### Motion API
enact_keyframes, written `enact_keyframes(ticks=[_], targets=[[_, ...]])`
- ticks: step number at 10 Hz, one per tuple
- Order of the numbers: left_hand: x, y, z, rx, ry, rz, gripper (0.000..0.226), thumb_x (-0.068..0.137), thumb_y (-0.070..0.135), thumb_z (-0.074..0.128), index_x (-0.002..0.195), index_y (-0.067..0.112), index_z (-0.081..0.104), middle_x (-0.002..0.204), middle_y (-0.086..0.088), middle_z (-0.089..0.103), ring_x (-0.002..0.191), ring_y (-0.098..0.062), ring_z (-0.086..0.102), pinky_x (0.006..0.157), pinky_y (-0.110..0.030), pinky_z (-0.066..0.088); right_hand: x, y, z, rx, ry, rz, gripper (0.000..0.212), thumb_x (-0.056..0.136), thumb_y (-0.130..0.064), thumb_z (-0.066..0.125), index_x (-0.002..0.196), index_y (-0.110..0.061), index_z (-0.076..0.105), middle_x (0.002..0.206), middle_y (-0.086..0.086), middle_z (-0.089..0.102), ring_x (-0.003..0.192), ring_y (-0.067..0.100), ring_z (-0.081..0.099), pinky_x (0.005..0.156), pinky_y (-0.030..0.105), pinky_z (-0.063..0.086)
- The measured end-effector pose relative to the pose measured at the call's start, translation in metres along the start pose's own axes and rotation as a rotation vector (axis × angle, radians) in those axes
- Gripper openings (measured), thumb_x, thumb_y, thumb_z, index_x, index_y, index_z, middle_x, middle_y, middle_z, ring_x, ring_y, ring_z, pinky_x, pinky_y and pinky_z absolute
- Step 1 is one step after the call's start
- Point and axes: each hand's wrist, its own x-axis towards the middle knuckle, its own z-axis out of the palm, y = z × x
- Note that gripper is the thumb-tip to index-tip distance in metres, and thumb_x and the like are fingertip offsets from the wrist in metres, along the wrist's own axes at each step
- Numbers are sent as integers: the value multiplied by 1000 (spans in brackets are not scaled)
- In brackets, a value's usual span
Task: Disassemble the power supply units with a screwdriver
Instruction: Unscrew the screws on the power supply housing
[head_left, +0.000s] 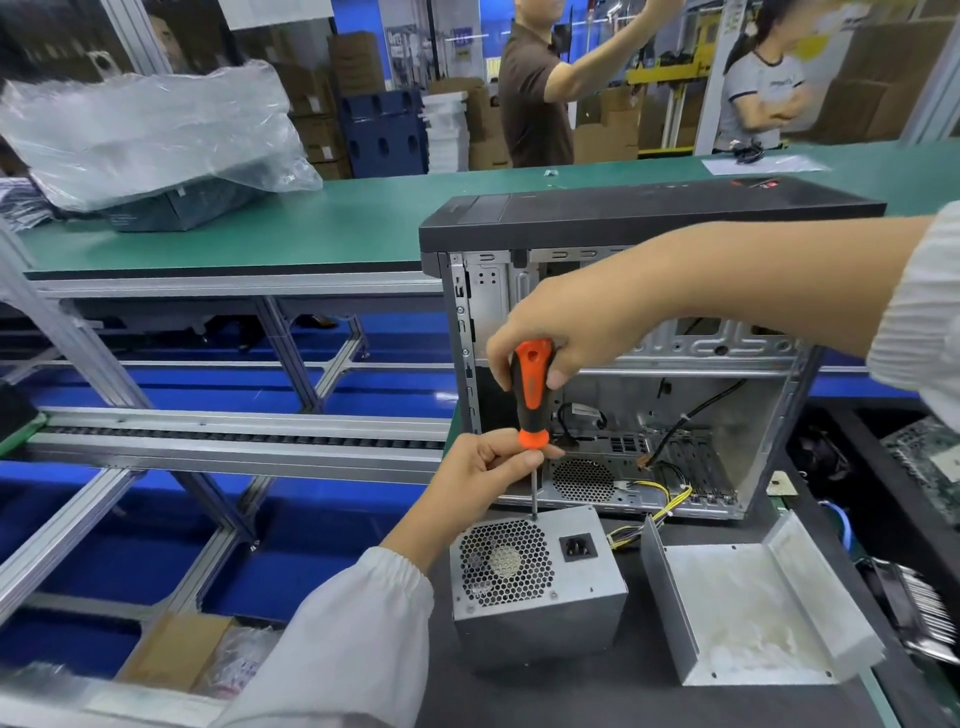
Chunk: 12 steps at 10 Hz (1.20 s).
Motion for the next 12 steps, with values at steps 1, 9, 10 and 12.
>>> enact_keyframes(ticks=[1,9,10,12], targets=[[3,3,4,61,24,5,14,93,12,63,94,12,77,83,9,64,80,-2,58,77,-13,43,2,0,-3,-81,-12,87,87,58,-84,48,110,-17,62,67,-4,72,62,15,71,64,29,56],[3,3,0,-17,-5,-64,17,91,15,66,106,17,74,66,-2,48,59,-8,38,60,-20,35,7,10,5,-376,96,-31,32,103,-39,33,94,-16,54,86,3,57,74,19,53,69,30,44],[1,4,1,-22,2,-27,21,90,21,62,107,26,74,90,-18,51,72,-22,38,70,-28,31,-1,8,7,-237,128,-40,40,95,-44,40,118,-17,59,112,5,64,103,23,60,93,39,47],[5,0,-1,27,114,-12,16,86,16,69,95,7,77,87,-37,51,80,-37,50,78,-40,36,-11,-4,-1,-126,90,87,88,53,-73,32,115,-20,66,102,6,71,90,20,69,75,31,54]])
